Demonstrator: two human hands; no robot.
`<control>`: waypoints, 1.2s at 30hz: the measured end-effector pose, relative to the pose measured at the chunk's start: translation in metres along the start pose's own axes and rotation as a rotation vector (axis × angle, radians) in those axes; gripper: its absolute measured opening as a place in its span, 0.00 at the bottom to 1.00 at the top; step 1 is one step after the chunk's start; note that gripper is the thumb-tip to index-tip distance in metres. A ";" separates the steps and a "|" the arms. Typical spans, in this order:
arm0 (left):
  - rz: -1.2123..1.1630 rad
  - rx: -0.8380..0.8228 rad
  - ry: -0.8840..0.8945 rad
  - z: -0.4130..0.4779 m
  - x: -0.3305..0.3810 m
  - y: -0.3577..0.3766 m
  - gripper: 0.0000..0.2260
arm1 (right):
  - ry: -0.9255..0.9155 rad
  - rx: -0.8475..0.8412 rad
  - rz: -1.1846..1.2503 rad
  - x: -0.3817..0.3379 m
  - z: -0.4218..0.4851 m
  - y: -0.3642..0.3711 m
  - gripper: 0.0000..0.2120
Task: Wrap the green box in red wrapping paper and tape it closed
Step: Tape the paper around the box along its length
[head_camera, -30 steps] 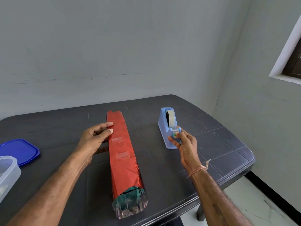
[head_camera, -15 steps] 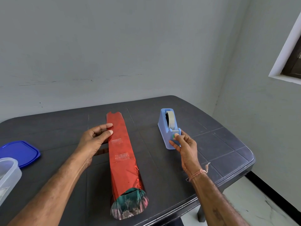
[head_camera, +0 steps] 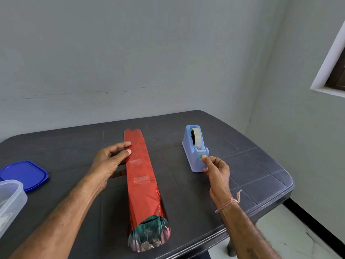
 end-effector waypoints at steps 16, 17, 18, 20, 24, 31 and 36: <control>-0.040 -0.007 -0.023 -0.002 0.001 0.002 0.13 | 0.114 -0.100 0.190 -0.028 -0.004 0.012 0.07; -0.040 -0.009 -0.024 -0.002 0.001 0.002 0.13 | 0.113 -0.108 0.192 -0.027 -0.004 0.012 0.07; -0.041 -0.007 -0.027 -0.002 0.001 0.001 0.13 | 0.110 -0.122 0.195 -0.027 -0.004 0.011 0.08; -0.037 -0.006 -0.026 -0.002 0.000 0.001 0.13 | 0.103 -0.152 0.208 -0.028 -0.004 0.011 0.08; -0.047 -0.006 -0.037 -0.002 -0.001 0.002 0.13 | 0.133 -0.191 0.210 -0.025 -0.002 0.010 0.06; -0.044 -0.009 -0.032 -0.002 -0.001 0.003 0.13 | 0.058 -0.222 0.201 -0.018 -0.003 0.009 0.08; -0.043 -0.010 -0.031 -0.001 0.000 0.002 0.13 | 0.060 -0.232 0.216 -0.014 -0.001 0.009 0.05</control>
Point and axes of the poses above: each hand's wrist, its own z-axis towards the middle knuckle, its own y-axis out of the palm, x = y × z, the point moved 5 cm from there along z, towards the middle knuckle, and after that the axes turned 2 degrees about x, right-handed, at the moved point
